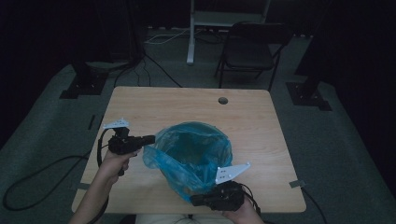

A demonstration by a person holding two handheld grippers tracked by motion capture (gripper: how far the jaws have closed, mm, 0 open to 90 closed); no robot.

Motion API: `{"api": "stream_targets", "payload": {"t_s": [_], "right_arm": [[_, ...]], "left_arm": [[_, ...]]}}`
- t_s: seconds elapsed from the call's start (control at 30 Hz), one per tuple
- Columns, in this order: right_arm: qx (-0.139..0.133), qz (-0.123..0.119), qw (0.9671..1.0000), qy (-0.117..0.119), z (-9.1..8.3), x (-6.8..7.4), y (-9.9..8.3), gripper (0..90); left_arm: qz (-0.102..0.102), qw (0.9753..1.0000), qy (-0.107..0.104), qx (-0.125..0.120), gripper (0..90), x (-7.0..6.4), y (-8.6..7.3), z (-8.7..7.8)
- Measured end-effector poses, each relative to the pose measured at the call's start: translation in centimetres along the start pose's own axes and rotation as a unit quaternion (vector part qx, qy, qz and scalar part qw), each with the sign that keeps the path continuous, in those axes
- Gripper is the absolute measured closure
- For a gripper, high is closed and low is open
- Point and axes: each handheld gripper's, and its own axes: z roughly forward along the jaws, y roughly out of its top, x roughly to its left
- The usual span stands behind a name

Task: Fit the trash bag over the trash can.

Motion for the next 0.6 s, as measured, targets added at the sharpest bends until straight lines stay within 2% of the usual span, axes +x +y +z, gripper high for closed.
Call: {"api": "stream_targets", "payload": {"t_s": [0.03,0.1,0.23,0.27,0.3,0.33,0.37,0.43,0.47,0.53,0.57,0.6], "right_arm": [[0.001,0.006,0.9999,-0.01,0.2,-0.3,-0.5,90.0],[0.007,0.01,0.9991,-0.04,0.3,-0.8,-1.4,90.0],[0.009,0.032,0.9962,-0.08,0.7,-2.2,-3.2,90.0],[0.005,0.025,0.9943,-0.104,0.6,-2.5,-3.6,90.0],[0.008,0.033,0.9914,-0.126,0.5,-2.8,-4.0,90.0],[0.007,0.046,0.9907,-0.128,0.2,-3.4,-4.4,90.0],[0.004,0.055,0.9884,-0.142,0.0,-3.9,-4.8,90.0],[0.006,0.05,0.9796,-0.194,-0.4,-4.3,-5.5,89.9],[0.007,0.055,0.9771,-0.206,-0.6,-4.6,-5.9,90.0],[0.005,0.083,0.9728,-0.216,-1.0,-5.8,-6.9,89.9],[0.007,0.102,0.9714,-0.214,-1.1,-6.5,-7.4,89.9],[0.007,0.102,0.9714,-0.214,-1.1,-6.5,-7.4,89.9]], "left_arm": [[0.003,1.0,0.001,0.003,86.7,0.0,-0.1,0.1],[0.008,0.9997,0.02,0.008,87.0,0.0,-0.2,0.2],[0.0,0.9997,0.02,0.011,87.0,0.4,-0.5,0.6],[-0.002,0.9997,0.022,0.011,87.0,0.5,-0.6,0.7],[-0.003,0.9996,0.025,0.014,87.2,0.6,-0.7,0.9],[-0.003,0.9995,0.027,0.017,87.2,0.6,-0.8,1.1],[-0.005,0.9995,0.026,0.019,87.2,0.7,-0.9,1.2],[0.004,0.9988,0.04,0.027,87.2,0.7,-1.1,1.7],[0.005,0.9985,0.044,0.031,87.2,0.8,-1.2,1.9],[0.001,0.998,0.05,0.038,87.1,1.1,-1.5,2.4],[-0.004,0.9981,0.047,0.041,87.2,1.3,-1.7,2.6],[-0.004,0.9981,0.047,0.041,87.1,1.3,-1.7,2.6]]}}
